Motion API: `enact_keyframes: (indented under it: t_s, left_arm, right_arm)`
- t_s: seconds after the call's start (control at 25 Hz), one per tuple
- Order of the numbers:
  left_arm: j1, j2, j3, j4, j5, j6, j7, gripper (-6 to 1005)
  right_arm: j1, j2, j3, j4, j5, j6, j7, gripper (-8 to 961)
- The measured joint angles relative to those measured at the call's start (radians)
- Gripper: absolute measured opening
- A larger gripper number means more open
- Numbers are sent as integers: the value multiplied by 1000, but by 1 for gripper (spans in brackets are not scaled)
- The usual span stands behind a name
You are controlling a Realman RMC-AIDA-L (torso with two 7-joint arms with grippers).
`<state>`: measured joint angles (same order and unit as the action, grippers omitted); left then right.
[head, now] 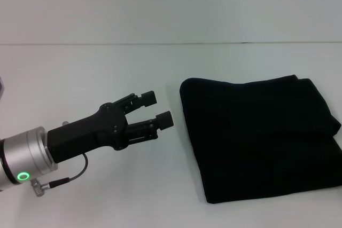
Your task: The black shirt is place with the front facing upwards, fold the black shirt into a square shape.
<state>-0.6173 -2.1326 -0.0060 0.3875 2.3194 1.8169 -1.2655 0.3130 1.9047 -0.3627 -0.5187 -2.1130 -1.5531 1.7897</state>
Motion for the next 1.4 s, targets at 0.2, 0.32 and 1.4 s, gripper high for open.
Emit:
enact_keyframes:
  t_s: [0.2, 0.32, 1.4]
  left_arm:
    - [-4, 0, 1, -2, -2, -11, -8, 950]
    - [-6, -1, 0, -3, -2, -14, -9, 950]
    - [-1, 0, 3, 1, -11, -18, -11, 949]
  right_arm:
    - [18, 5, -9, -1, -2, 6, -22, 804]
    - [34, 6, -17, -3, -2, 29, -23, 801]
    - [64, 9, -151, -8, -33, 99, 9, 412]
